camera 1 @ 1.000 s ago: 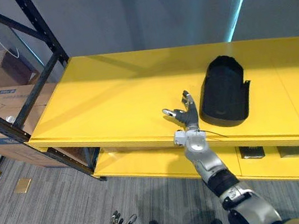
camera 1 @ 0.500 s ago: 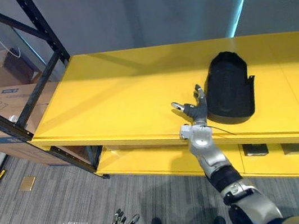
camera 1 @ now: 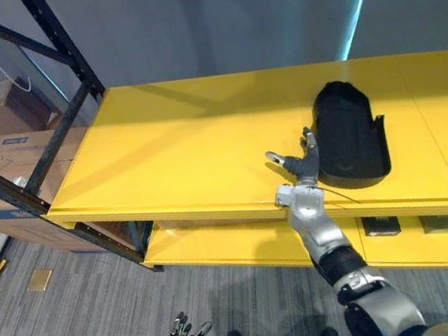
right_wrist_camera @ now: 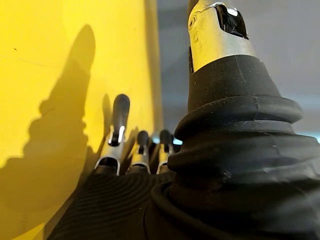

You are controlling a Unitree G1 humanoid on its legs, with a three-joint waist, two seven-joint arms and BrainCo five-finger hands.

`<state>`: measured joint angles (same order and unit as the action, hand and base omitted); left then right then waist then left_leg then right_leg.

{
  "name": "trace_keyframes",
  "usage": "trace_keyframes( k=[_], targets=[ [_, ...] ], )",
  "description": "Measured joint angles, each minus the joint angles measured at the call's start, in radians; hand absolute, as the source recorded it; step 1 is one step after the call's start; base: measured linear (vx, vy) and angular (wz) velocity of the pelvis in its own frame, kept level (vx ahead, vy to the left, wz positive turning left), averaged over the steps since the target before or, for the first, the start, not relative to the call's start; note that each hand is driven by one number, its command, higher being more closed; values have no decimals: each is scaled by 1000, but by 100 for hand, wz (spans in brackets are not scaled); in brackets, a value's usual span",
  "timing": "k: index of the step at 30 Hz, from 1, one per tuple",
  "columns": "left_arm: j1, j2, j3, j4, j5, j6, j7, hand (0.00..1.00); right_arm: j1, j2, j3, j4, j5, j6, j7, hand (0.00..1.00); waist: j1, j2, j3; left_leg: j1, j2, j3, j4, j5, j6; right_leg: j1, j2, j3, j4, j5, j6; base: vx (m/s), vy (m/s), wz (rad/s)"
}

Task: Walk over and take plastic housings, then place them on the shelf

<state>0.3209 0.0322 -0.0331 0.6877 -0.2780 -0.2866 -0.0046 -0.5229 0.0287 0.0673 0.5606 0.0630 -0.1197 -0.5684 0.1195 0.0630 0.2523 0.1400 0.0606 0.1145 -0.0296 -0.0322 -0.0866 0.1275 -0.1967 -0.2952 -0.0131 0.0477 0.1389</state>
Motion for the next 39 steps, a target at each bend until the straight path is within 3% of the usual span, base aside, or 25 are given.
trace_keyframes(
  k=[8,14,15,20,23,26,29,33,39],
  targets=[
    [0,2,-9,0,0,-5,-1,0,-1,-1,-5,4,0,-12,25,0,0,0,0,0,0,1,0,0,0,0,0,0,0,0,0,0,0,0],
    [0,2,-7,3,0,-5,-4,0,16,0,66,-56,1,-79,97,0,-18,-1,1,8,1,4,-7,0,0,8,3,2,-14,3,3,2,2,-1],
    [0,2,-7,6,1,-5,-4,0,45,1,111,-139,0,-92,123,100,-23,-2,0,17,4,9,-14,-1,-1,13,7,7,-17,3,3,17,8,-14],
    [-10,2,40,4,2,-12,-6,0,172,-26,203,-616,3,-142,240,100,-31,-34,5,19,25,38,-10,-11,-14,6,31,32,-30,8,-4,19,-8,-14],
    [-2,3,81,9,2,-13,-5,0,264,-85,198,-832,37,-141,317,100,-46,-57,-1,19,28,60,-7,-20,-15,-6,34,56,-28,8,-3,21,12,-19],
    [-2,22,106,47,2,-31,0,0,402,-123,139,-974,85,-173,362,100,-74,-80,-3,20,28,86,2,-35,-14,-14,35,79,-26,7,-3,-12,27,-26],
    [0,33,109,74,2,-42,4,0,552,-136,81,-1046,147,-200,441,100,-87,-91,-6,19,29,116,2,-45,-13,-38,37,112,-20,7,-3,-9,24,-29],
    [1,38,108,72,1,-43,18,0,681,-162,71,-1054,160,-203,551,100,-113,-97,-3,14,28,138,1,-49,-14,-59,39,133,-16,7,-2,8,16,-14],
    [1,44,106,67,-4,-44,26,0,715,-176,25,-969,180,-218,574,100,-122,-100,-3,12,25,137,1,-55,-12,-60,37,133,-16,6,0,4,4,-1]
  ],
)
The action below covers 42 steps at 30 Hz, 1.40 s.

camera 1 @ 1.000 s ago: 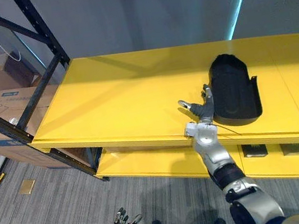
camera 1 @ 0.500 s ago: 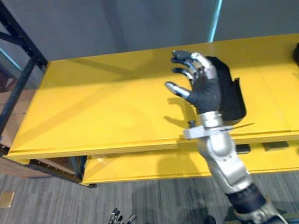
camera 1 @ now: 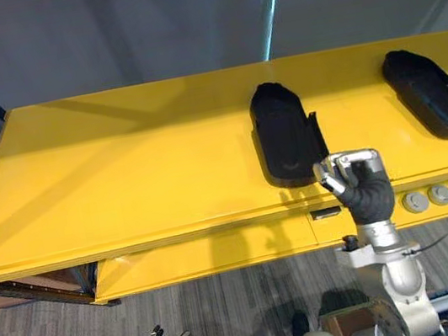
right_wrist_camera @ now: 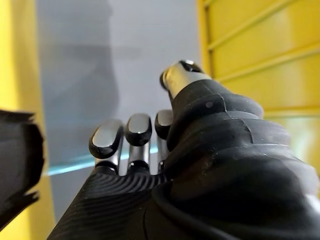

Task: Walk over and take plastic housings, then place them on the shelf

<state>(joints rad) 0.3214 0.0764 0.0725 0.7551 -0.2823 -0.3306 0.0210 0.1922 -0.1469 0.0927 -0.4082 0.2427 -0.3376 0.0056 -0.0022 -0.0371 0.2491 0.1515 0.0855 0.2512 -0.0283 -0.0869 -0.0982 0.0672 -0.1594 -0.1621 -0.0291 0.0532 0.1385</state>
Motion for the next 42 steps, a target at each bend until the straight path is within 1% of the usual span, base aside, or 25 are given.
trace_keyframes(
  k=[2,4,6,7,8,11,13,16,18,21,25,28,29,31,36,40,42],
  targets=[
    [0,5,-13,-1,-25,2,0,0,-1,-1,-19,48,6,-4,0,100,0,0,0,-5,-2,-5,1,-1,2,0,0,-2,0,-1,1,-1,0,8],
    [0,10,-18,-2,-27,3,-1,0,-1,-1,-23,90,20,-4,0,100,-3,0,0,-12,-5,-17,4,-1,3,-1,-2,-10,0,-1,1,-3,1,14],
    [0,27,-45,-2,-27,6,-2,0,-5,0,-20,138,18,-4,2,100,-4,0,0,-13,-5,-25,6,-1,3,3,-6,-22,3,-4,2,-11,3,12],
    [0,34,-55,-4,-25,9,-3,0,-25,0,-20,187,19,-3,4,100,-2,0,0,-13,-5,-27,8,-1,3,3,-6,-25,6,-4,2,-29,-2,5],
    [0,35,-56,-7,-23,11,-3,0,-44,-1,-20,231,20,-3,1,100,-2,0,0,-13,-6,-29,15,-1,3,3,-9,-26,13,-9,3,-29,1,4],
    [0,35,-57,-10,-23,12,-4,0,-60,-1,-20,288,21,2,-3,100,-2,2,-1,-13,-7,-48,22,-1,3,3,-15,-37,43,-29,4,-35,-5,14],
    [0,35,-57,-11,-23,14,-4,0,-72,-1,-20,315,21,6,-6,100,2,2,-1,-13,-7,-51,23,-1,4,3,-16,-43,47,-31,3,-37,-12,7],
    [1,36,-67,-31,-22,34,-4,0,-107,0,-21,395,21,13,-16,100,9,4,-2,-15,-9,-57,31,-1,4,4,-18,-50,49,-31,3,-27,-4,6],
    [1,41,-89,-41,-22,45,-5,0,-132,0,-25,466,20,13,-33,100,12,14,-9,-23,-14,-78,32,2,7,5,-22,-62,49,-31,3,-21,1,16],
    [3,33,-99,-51,-17,54,-6,0,-158,0,-46,520,19,14,-50,100,15,30,-18,-31,-20,-86,34,5,11,7,-29,-77,49,-31,4,-6,12,15],
    [4,35,-117,-73,-16,80,-9,0,-228,0,-54,577,18,14,-51,100,18,36,-19,-30,-25,-102,43,6,14,19,-34,-85,53,-30,6,-30,11,8],
    [4,35,-119,-76,-16,85,-10,0,-269,2,-64,596,15,32,-51,100,20,43,-9,-33,-25,-103,58,6,14,19,-38,-86,64,-30,6,-71,1,2],
    [4,34,-119,-78,-16,85,-13,0,-291,2,-75,609,14,35,-53,100,21,48,4,-34,-25,-104,65,5,15,19,-39,-85,72,-31,5,-105,-5,-1],
    [4,34,-119,-80,-16,85,-22,0,-314,1,-90,624,9,39,-57,100,21,50,9,-53,-26,-104,75,5,15,5,-42,-85,78,-32,5,-102,-6,1],
    [4,34,-123,-101,-18,85,-30,0,-396,-8,-128,667,-21,40,-92,100,23,62,51,-69,-34,-109,89,11,23,-14,-54,-86,97,-32,6,-69,7,2],
    [3,35,-131,-111,-18,86,-36,0,-449,-22,-130,709,-21,41,-102,100,27,62,56,-87,-43,-118,93,15,29,-27,-65,-91,98,-28,11,-13,21,7],
    [2,35,-136,-111,-18,85,-37,0,-482,-30,-133,743,-21,40,-112,100,28,68,60,-89,-49,-129,94,16,30,-26,-68,-94,103,-26,14,22,18,9]
  ],
)
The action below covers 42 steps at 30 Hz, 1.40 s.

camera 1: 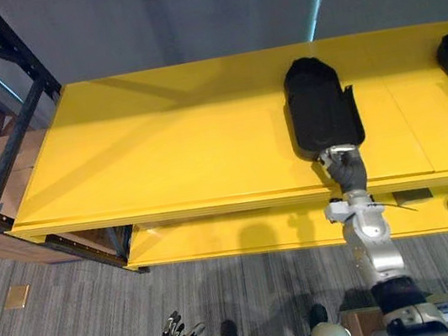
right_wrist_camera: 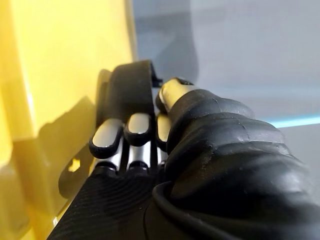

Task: Walk over and take plastic housings, then place them on the shelf

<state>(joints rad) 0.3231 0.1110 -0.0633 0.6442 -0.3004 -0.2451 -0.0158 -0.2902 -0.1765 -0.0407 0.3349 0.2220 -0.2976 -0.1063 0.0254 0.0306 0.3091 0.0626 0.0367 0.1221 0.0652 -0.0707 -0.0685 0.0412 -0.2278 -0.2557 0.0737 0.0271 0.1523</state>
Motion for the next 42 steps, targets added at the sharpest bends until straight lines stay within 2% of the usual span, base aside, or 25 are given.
trace_keyframes(
  k=[6,10,18,21,22,23,24,26,28,30,32,33,34,36,37,41,42],
  targets=[
    [-10,-1,-5,-7,-5,1,-2,0,-108,-40,-21,101,0,0,2,100,18,8,12,-12,-1,-8,12,0,1,6,-3,-16,0,1,0,8,10,8],
    [-11,-1,-20,-14,-7,2,-2,0,-138,-57,-21,112,0,-2,4,100,17,20,40,-8,1,-10,16,-1,1,13,-2,-16,4,1,-1,-42,0,2],
    [-11,0,-25,-14,-6,4,-9,0,-141,-59,-16,110,-3,-4,11,100,17,23,42,-4,5,-4,12,0,1,10,1,-14,5,-2,-4,-16,-4,-1],
    [-11,-1,-26,-13,-5,-1,-9,0,-90,-47,-17,19,-6,-4,-8,100,17,23,42,7,7,4,-3,0,0,12,6,-4,-1,-2,-4,26,5,-8],
    [-11,0,-26,-13,-4,-3,-10,0,-37,-38,-16,-87,-16,-5,-8,100,16,22,41,9,9,12,-7,-1,-1,10,9,4,-7,-1,-4,52,7,-22],
    [-10,-1,-26,-12,-1,-3,-10,0,24,-26,-16,-199,-36,-7,-7,0,16,19,40,23,12,29,-25,-1,-1,9,14,16,-15,-1,-4,60,7,-26],
    [-9,0,-26,-12,3,-3,-11,0,59,-19,-16,-258,-43,-8,-7,0,13,16,38,27,14,36,-32,-2,-2,10,17,22,-18,-1,-4,55,5,-35],
    [-4,1,-16,-10,16,-5,-23,0,157,-4,-18,-400,-43,-9,-5,0,-1,-2,27,44,22,61,-53,-6,-7,10,31,44,-30,-1,-4,85,-1,-36],
    [-3,9,3,3,60,-10,-38,0,280,27,-49,-558,-41,-9,-8,0,-32,-37,-10,62,36,109,-69,-18,-20,-5,48,86,-43,-2,-6,129,13,-53],
    [-10,30,2,17,91,-10,-38,0,357,57,-103,-629,-39,-6,-19,0,-57,-61,-40,82,46,155,-80,-29,-28,-14,68,127,-52,-2,-7,146,13,-71],
    [-35,48,3,73,126,-14,-34,0,431,91,-188,-648,-35,-1,-29,0,-97,-85,-83,113,54,232,-85,-45,-37,-25,87,195,-61,-2,-8,141,35,-92],
    [-47,48,2,94,127,-13,-33,0,448,99,-205,-648,-29,1,-30,0,-106,-88,-93,122,54,253,-87,-46,-37,-27,90,211,-64,-2,-9,113,39,-83],
    [-64,39,0,128,148,-10,-34,0,482,111,-227,-648,-29,18,-40,0,-135,-96,-105,143,53,292,-91,-49,-42,-29,97,244,-68,-1,-10,90,30,-68],
    [-79,34,-17,155,162,-8,-36,0,527,124,-247,-648,-31,25,-47,0,-159,-98,-115,166,57,346,-90,-63,-52,-38,109,298,-68,1,-12,75,35,-95],
    [-92,27,-31,178,175,-6,-38,0,575,138,-271,-647,-29,30,-46,0,-190,-98,-129,183,58,391,-88,-69,-54,-47,117,341,-71,4,-13,59,24,-96],
    [-114,-1,-40,197,192,-2,-44,0,701,165,-336,-634,3,29,-45,0,-263,-78,-138,220,70,482,-58,-100,-68,-51,145,417,-70,9,-20,35,-17,-73],
    [-121,0,-40,197,190,0,-43,0,722,174,-342,-629,6,25,-44,0,-269,-78,-139,221,69,493,-53,-100,-68,-54,146,424,-69,9,-20,5,-43,-43]
  ],
)
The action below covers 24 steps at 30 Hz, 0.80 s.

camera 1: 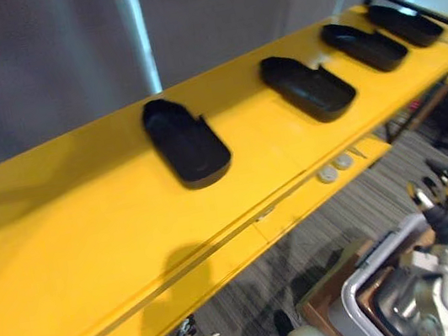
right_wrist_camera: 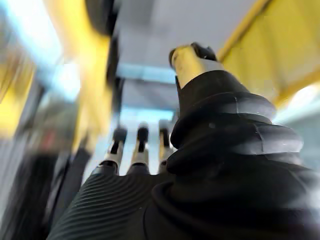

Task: Walk over and take plastic housings, then place them on the shelf

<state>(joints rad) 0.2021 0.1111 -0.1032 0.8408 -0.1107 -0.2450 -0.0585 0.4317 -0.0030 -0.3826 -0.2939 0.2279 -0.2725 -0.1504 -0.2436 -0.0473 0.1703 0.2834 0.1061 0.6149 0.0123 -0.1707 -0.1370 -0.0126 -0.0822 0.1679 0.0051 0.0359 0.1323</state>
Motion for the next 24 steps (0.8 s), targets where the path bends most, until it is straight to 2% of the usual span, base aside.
trace_keyframes(
  k=[2,3,5,8,9,10,11,12,13,14,15,17,18,19,20,22,24],
  targets=[
    [-15,1,0,-8,-17,16,15,0,62,27,5,34,36,-42,16,0,-26,11,-2,-2,1,5,3,0,0,-8,4,6,1,2,-3,-21,-63,-19],
    [-15,1,0,-10,-28,23,17,0,69,32,10,42,39,-50,19,0,-27,14,-3,-2,2,7,4,0,-1,-10,5,8,0,3,-4,-35,-61,-10],
    [-9,2,0,-12,-38,46,20,0,65,36,50,64,57,-85,28,0,-20,26,-6,-9,13,27,9,-7,-5,-24,18,17,-1,8,-8,-76,-82,-14],
    [4,7,1,-11,-37,52,30,0,21,26,101,98,60,-106,39,0,-7,28,-7,-29,18,7,49,-13,1,-36,25,23,-5,20,-12,-67,-93,-10],
    [15,6,3,-10,-40,51,38,0,-11,6,134,130,62,-114,40,0,12,27,-8,-57,23,-57,113,-25,21,-43,29,42,-4,26,-13,-56,-118,-52],
    [30,-2,12,-11,-48,51,44,0,-60,-30,165,167,64,-115,41,0,34,27,-9,-99,29,-149,213,-50,65,-57,34,84,4,30,-16,-59,-122,-71],
    [39,-6,15,-20,-50,48,48,0,-89,-52,178,184,67,-115,43,0,48,33,-7,-129,32,-196,270,-64,89,-61,36,104,2,30,-24,-97,-25,-106],
    [59,-18,20,-36,-78,36,58,0,-176,-113,200,230,80,-116,48,0,84,61,-1,-180,19,-347,357,-134,136,-75,47,164,-7,40,-30,-88,63,-98],
    [67,-26,20,-36,-84,31,60,0,-213,-135,202,254,82,-116,48,0,97,84,0,-185,13,-397,365,-157,146,-76,58,186,-16,48,-34,-105,159,-117],
    [82,-38,23,-35,-103,28,68,0,-271,-162,209,300,83,-116,43,0,114,119,-3,-176,6,-461,360,-190,153,-78,78,213,-29,63,-26,-70,131,-85],
    [86,-41,23,-34,-109,27,74,0,-304,-168,210,311,83,-116,38,0,123,132,-11,-174,0,-484,349,-205,143,-95,92,222,-28,70,-25,-104,128,-71],
    [88,-35,29,-33,-111,18,70,0,-331,-166,232,310,83,-116,36,0,126,126,-6,-177,-17,-495,348,-210,135,-114,83,224,-29,81,-33,-135,83,-30],
    [92,-30,49,-36,-110,-9,62,0,-336,-167,246,310,83,-116,36,0,131,106,3,-180,-27,-491,347,-214,129,-127,74,223,-24,85,-28,-174,69,-19],
    [90,-24,61,-35,-109,-21,56,0,-345,-167,251,310,83,-115,36,0,136,98,8,-180,-27,-488,341,-229,104,-135,72,214,-23,86,-27,-175,55,-21],
    [91,-19,61,-33,-109,-25,56,0,-352,-167,252,310,83,-115,34,0,140,96,9,-180,-26,-486,336,-240,100,-144,74,210,-22,91,-31,-121,33,-36],
    [87,-9,61,-34,-108,-47,53,0,-385,-168,254,310,82,-114,15,0,172,83,29,-188,-31,-463,353,-263,106,-171,68,186,12,102,-45,-110,20,-46],
    [73,-7,60,-33,-105,-50,53,0,-385,-167,253,310,84,-114,-1,0,169,80,40,-207,-32,-470,391,-281,108,-193,69,174,56,101,-42,-67,14,1]
  ],
)
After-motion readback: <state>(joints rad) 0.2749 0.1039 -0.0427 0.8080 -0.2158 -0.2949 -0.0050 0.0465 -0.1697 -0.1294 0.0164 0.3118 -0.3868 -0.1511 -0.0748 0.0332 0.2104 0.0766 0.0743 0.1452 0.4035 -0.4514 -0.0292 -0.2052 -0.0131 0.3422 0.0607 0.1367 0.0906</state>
